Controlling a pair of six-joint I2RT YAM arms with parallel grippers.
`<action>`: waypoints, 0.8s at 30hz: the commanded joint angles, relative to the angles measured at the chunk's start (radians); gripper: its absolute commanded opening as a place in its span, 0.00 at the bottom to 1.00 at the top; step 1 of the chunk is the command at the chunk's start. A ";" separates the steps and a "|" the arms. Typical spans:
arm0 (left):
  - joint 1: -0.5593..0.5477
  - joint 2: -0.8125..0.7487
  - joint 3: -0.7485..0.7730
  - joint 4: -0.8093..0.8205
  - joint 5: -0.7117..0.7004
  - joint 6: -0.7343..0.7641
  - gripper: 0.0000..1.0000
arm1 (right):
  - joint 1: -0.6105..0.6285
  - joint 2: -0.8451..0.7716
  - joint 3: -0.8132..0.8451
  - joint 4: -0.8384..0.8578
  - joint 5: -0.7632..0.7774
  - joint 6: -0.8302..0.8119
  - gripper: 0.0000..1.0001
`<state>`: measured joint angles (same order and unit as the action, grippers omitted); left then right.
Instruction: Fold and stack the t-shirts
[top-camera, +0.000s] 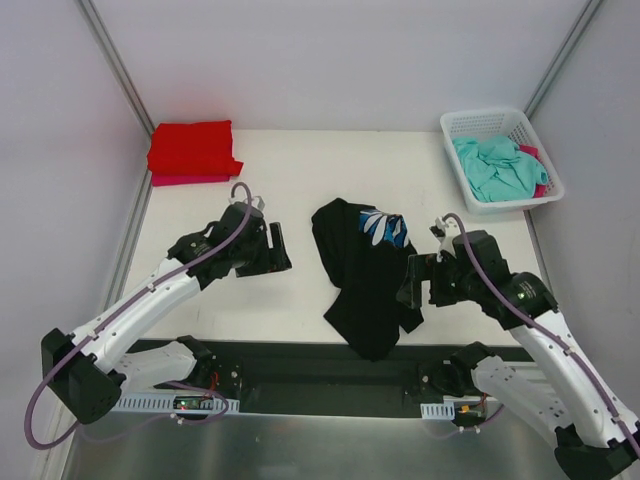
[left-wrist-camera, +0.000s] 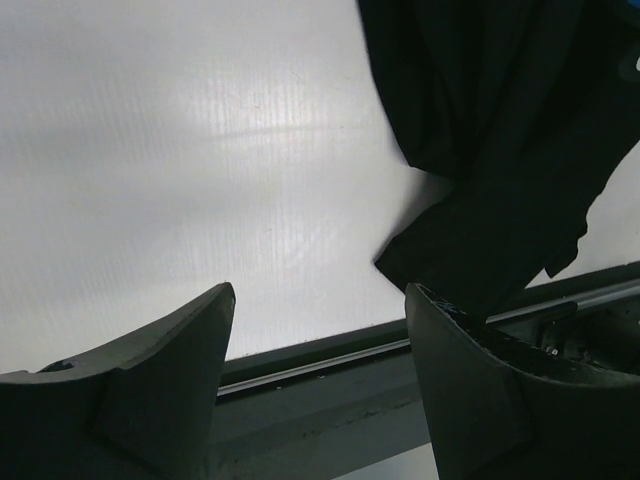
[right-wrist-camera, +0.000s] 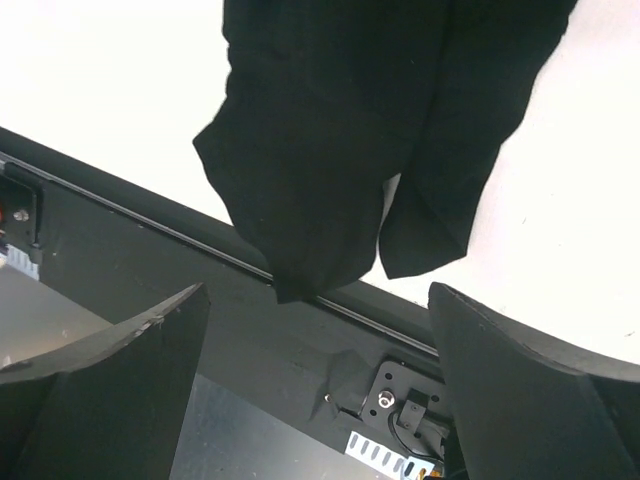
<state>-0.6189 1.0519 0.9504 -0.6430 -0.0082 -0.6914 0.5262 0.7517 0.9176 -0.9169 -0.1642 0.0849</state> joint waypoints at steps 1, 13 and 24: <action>-0.065 0.051 0.011 0.043 -0.003 0.001 0.68 | 0.005 0.011 -0.072 0.029 0.051 0.024 0.91; -0.111 0.002 -0.002 0.043 -0.064 -0.016 0.69 | 0.005 0.288 -0.112 0.269 0.071 -0.002 0.84; -0.110 -0.023 0.001 0.020 -0.064 -0.014 0.69 | 0.005 0.638 -0.010 0.403 0.028 -0.014 0.47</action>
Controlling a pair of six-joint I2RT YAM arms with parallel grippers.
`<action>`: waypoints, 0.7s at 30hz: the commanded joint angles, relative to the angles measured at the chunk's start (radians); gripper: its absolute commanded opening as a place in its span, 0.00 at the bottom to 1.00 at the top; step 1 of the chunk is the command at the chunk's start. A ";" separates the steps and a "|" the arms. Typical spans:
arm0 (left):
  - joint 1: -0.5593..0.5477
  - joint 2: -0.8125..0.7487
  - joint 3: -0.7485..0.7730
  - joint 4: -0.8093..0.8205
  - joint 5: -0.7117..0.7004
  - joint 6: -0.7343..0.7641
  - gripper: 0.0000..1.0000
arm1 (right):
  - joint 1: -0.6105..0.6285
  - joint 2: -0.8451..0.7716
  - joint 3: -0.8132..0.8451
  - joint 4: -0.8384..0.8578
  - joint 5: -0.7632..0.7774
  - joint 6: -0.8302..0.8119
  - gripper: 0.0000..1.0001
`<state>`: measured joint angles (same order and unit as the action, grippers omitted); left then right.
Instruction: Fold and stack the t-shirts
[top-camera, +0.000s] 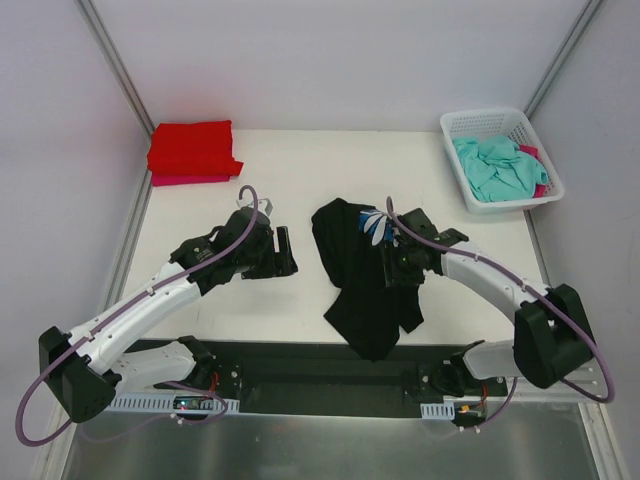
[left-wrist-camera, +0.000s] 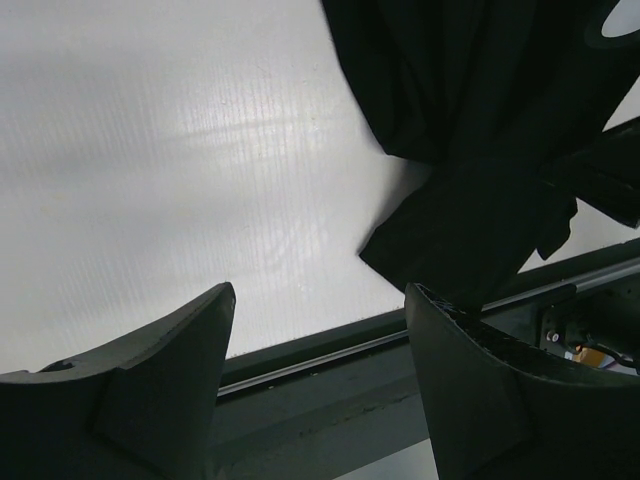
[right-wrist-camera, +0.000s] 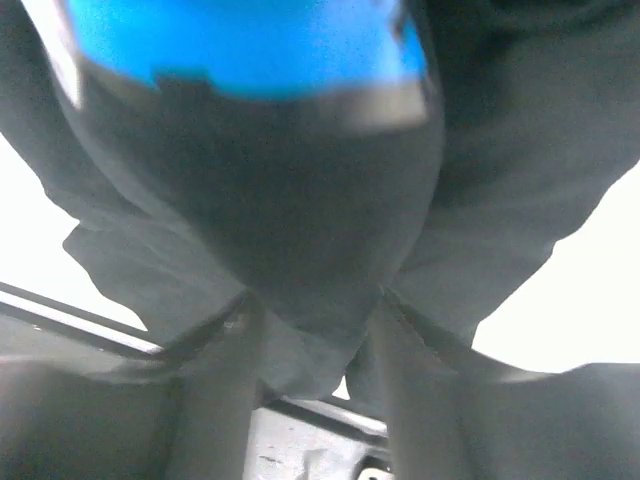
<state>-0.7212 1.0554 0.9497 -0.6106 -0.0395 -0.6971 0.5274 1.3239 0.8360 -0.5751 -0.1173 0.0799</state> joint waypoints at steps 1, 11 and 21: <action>-0.009 -0.031 0.001 -0.015 -0.033 -0.008 0.69 | 0.005 0.072 0.084 0.061 -0.030 -0.005 0.28; -0.007 -0.025 0.008 -0.026 -0.034 -0.005 0.70 | 0.005 0.089 0.406 -0.149 -0.009 -0.051 0.01; -0.009 -0.035 0.012 -0.028 -0.030 -0.004 0.69 | -0.009 0.342 0.802 -0.276 0.099 -0.170 0.01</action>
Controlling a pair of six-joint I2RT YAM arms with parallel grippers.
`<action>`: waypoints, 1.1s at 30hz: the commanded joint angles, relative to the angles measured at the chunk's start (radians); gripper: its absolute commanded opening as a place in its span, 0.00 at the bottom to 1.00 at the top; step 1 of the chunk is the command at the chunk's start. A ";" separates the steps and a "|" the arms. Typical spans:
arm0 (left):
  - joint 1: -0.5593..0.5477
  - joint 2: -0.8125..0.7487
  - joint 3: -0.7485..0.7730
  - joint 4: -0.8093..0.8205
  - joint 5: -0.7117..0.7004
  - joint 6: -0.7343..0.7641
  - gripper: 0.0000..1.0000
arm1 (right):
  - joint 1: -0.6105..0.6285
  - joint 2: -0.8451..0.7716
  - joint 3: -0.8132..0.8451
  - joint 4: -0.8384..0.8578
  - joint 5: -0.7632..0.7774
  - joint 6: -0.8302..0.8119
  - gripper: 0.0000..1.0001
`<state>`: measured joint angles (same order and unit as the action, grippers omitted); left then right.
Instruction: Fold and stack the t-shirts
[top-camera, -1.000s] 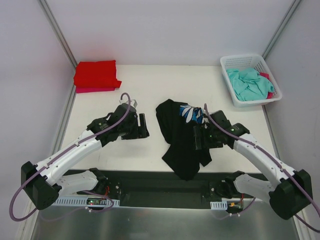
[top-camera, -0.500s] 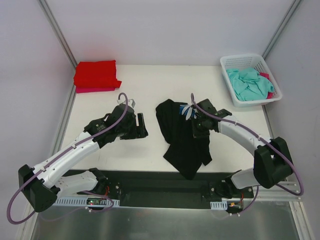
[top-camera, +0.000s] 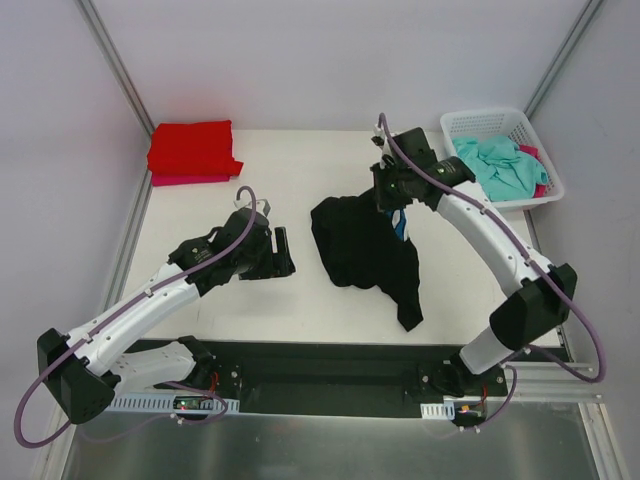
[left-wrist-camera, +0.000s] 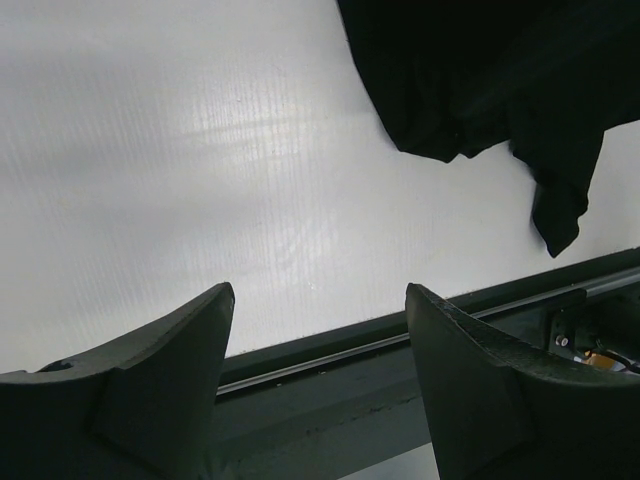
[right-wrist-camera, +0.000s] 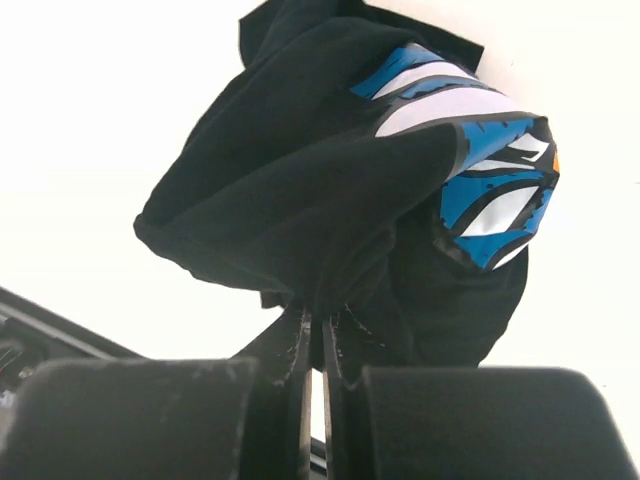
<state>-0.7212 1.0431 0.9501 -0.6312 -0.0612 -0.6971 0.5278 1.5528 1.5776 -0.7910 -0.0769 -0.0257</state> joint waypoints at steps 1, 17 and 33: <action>-0.009 -0.035 0.010 -0.007 -0.012 -0.004 0.70 | -0.015 0.137 0.087 -0.053 0.046 -0.065 0.01; -0.009 -0.071 -0.007 -0.056 -0.026 -0.002 0.70 | -0.005 0.135 0.096 0.121 0.133 -0.105 0.63; -0.011 -0.081 -0.074 0.031 -0.144 0.027 0.69 | 0.216 -0.418 -0.501 0.022 0.446 -0.158 0.53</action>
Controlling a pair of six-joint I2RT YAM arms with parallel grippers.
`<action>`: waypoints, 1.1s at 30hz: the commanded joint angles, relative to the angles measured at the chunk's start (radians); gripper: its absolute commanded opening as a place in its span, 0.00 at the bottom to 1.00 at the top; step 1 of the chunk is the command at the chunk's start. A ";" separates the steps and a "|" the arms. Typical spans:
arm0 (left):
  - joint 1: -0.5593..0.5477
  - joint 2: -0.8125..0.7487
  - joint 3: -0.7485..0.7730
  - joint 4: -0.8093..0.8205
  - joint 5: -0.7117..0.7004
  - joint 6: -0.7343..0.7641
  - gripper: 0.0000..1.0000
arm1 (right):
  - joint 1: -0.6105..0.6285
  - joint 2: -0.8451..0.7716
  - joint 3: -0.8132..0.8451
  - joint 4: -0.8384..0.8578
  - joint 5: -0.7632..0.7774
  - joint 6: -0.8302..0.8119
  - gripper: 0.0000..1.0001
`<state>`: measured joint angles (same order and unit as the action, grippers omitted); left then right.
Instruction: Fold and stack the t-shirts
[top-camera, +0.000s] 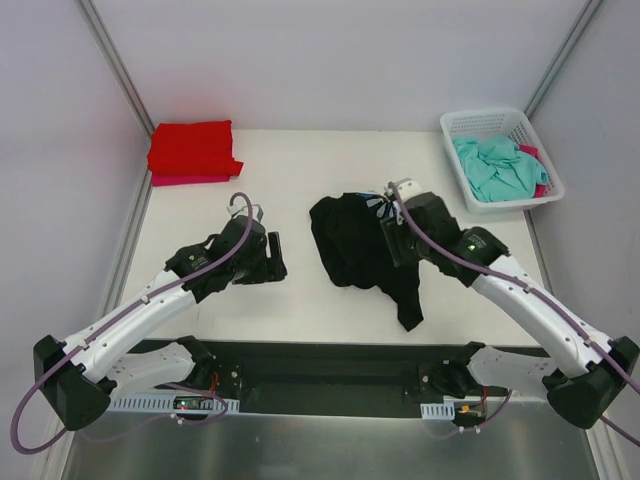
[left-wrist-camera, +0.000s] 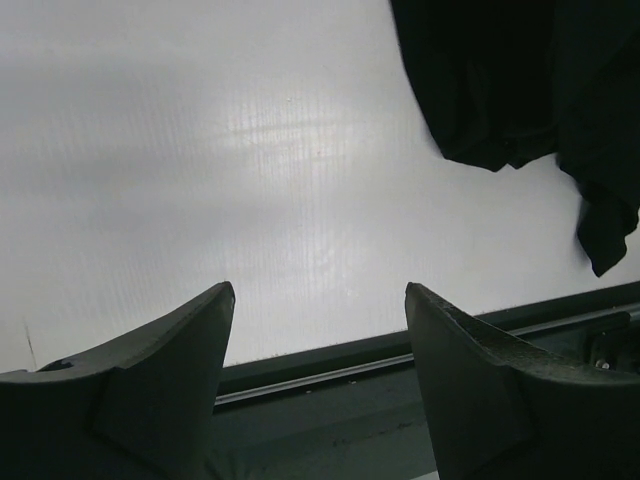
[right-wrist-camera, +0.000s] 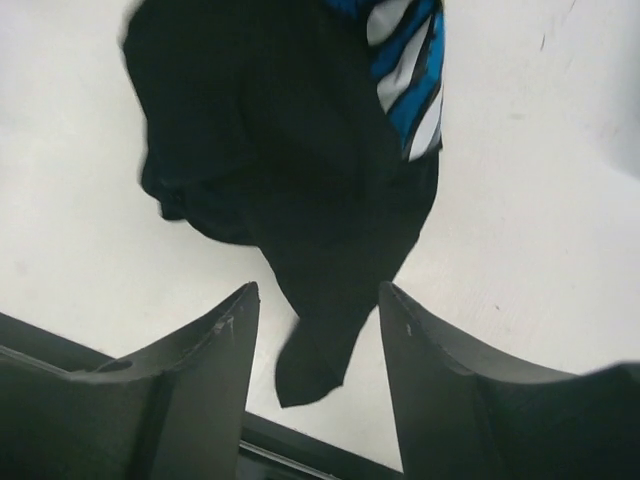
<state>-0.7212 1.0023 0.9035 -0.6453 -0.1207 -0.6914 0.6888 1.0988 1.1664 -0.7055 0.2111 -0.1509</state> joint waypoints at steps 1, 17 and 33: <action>-0.009 -0.045 -0.038 0.053 -0.085 0.023 0.69 | 0.083 0.038 -0.106 -0.054 0.174 -0.030 0.52; -0.011 -0.030 -0.051 0.079 -0.059 0.010 0.69 | 0.406 0.366 -0.128 -0.058 0.596 0.019 0.47; -0.011 -0.050 -0.051 0.079 -0.054 0.009 0.69 | 0.402 0.567 -0.159 0.124 0.648 -0.027 0.45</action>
<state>-0.7212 0.9653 0.8524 -0.5800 -0.1661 -0.6899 1.1103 1.6379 0.9943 -0.6266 0.8211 -0.1513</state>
